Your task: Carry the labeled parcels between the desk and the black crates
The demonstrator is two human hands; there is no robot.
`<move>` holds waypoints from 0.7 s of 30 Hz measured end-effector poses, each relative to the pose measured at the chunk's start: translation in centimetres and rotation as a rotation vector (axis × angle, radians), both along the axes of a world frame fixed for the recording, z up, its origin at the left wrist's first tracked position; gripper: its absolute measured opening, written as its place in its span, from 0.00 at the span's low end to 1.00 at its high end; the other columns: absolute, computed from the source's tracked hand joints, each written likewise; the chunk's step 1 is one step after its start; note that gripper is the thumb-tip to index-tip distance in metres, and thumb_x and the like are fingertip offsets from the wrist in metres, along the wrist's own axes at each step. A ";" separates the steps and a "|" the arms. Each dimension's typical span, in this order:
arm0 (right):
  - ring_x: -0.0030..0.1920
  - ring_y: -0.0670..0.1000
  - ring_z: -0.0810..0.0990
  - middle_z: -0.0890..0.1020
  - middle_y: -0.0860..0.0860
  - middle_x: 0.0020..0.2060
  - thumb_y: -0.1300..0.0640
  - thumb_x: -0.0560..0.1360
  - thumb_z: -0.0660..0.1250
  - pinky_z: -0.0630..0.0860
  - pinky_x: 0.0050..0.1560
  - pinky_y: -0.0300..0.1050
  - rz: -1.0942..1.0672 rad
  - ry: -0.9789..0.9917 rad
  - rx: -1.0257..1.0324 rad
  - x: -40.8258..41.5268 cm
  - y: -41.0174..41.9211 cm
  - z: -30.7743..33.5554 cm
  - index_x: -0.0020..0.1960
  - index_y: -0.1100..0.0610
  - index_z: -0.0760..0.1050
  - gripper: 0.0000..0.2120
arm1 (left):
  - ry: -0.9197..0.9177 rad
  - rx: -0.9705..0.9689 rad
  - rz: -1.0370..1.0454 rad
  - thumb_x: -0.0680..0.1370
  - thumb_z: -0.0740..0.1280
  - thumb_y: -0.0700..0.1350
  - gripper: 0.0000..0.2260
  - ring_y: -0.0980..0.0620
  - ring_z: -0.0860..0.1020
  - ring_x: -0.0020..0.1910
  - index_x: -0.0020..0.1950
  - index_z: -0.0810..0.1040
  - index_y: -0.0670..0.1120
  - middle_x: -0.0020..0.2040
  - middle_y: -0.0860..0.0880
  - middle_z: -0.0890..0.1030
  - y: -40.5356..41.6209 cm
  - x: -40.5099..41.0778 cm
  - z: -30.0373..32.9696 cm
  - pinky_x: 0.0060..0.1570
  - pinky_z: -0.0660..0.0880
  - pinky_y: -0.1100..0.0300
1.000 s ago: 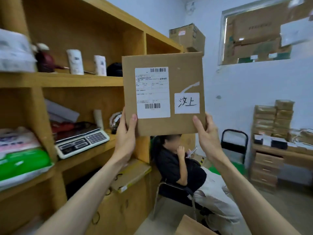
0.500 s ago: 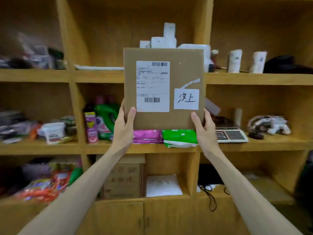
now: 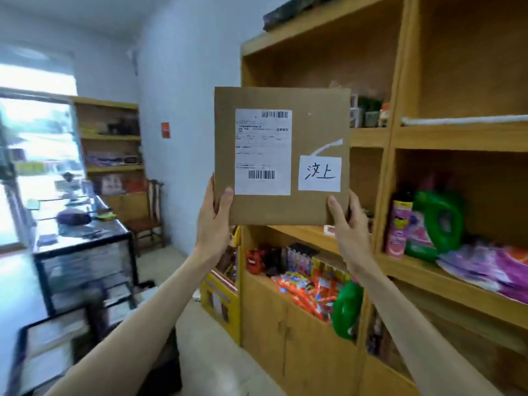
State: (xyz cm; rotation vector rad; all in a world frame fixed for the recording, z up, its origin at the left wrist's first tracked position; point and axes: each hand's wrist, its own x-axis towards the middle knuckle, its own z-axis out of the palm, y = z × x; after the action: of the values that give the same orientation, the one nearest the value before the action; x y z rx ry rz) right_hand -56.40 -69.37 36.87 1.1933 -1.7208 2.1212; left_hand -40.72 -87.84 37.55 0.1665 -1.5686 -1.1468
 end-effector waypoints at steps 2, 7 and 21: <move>0.60 0.37 0.78 0.79 0.42 0.61 0.52 0.84 0.60 0.77 0.55 0.34 0.123 -0.002 -0.007 2.5 -5.4 -0.2 0.74 0.52 0.67 0.20 | 0.002 0.004 0.081 0.86 0.59 0.50 0.21 0.58 0.76 0.67 0.79 0.64 0.51 0.71 0.53 0.76 -3.8 4.0 -0.3 0.64 0.75 0.64; 0.60 0.38 0.78 0.80 0.40 0.60 0.51 0.83 0.61 0.77 0.61 0.39 0.362 -0.017 -0.003 8.5 -17.4 -1.0 0.74 0.50 0.67 0.20 | 0.006 0.032 0.281 0.86 0.59 0.52 0.22 0.62 0.77 0.64 0.80 0.63 0.53 0.68 0.57 0.78 -11.6 13.4 -1.3 0.60 0.76 0.66; 0.56 0.32 0.78 0.78 0.43 0.62 0.56 0.84 0.59 0.74 0.52 0.27 0.774 -0.071 0.035 22.0 -37.6 -1.8 0.74 0.53 0.66 0.19 | 0.009 0.085 0.673 0.86 0.59 0.51 0.23 0.60 0.77 0.66 0.80 0.63 0.50 0.71 0.54 0.76 -23.2 29.9 -2.4 0.64 0.74 0.67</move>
State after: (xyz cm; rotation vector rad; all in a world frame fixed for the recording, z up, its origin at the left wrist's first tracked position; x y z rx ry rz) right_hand -34.39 -107.01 35.04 2.0695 -1.4592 2.5383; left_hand -10.80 -111.07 35.15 0.6881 -1.3009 -0.6755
